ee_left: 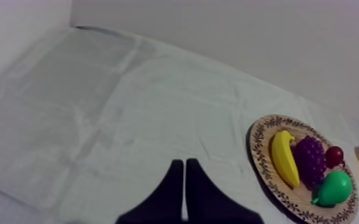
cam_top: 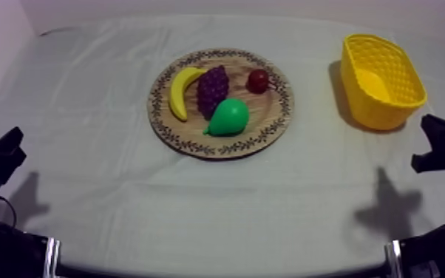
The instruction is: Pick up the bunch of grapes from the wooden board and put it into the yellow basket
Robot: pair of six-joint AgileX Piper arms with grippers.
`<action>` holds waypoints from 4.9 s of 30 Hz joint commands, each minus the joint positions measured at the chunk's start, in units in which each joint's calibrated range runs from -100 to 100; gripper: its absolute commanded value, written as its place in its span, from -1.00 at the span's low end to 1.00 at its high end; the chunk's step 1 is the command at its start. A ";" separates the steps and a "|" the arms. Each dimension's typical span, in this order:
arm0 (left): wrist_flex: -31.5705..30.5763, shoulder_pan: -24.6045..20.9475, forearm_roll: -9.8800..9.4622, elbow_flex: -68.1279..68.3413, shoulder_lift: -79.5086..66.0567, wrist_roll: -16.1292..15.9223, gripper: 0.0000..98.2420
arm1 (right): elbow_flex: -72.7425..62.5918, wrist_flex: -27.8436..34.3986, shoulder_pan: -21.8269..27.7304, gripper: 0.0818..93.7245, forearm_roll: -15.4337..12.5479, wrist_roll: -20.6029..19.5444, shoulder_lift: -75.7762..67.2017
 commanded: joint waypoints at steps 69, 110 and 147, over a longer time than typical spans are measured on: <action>-0.01 -0.02 0.02 -0.03 0.00 0.01 -1.00 | -83.45 24.49 -26.68 -0.99 -1.23 -1.88 68.58; -0.01 -0.02 0.02 -0.03 0.00 0.01 -1.00 | -132.93 67.91 -25.85 -0.99 3.28 -19.76 107.02; -0.01 -0.02 0.02 -0.03 0.00 0.01 -1.00 | -123.73 65.03 -27.45 -0.36 3.31 -29.08 107.27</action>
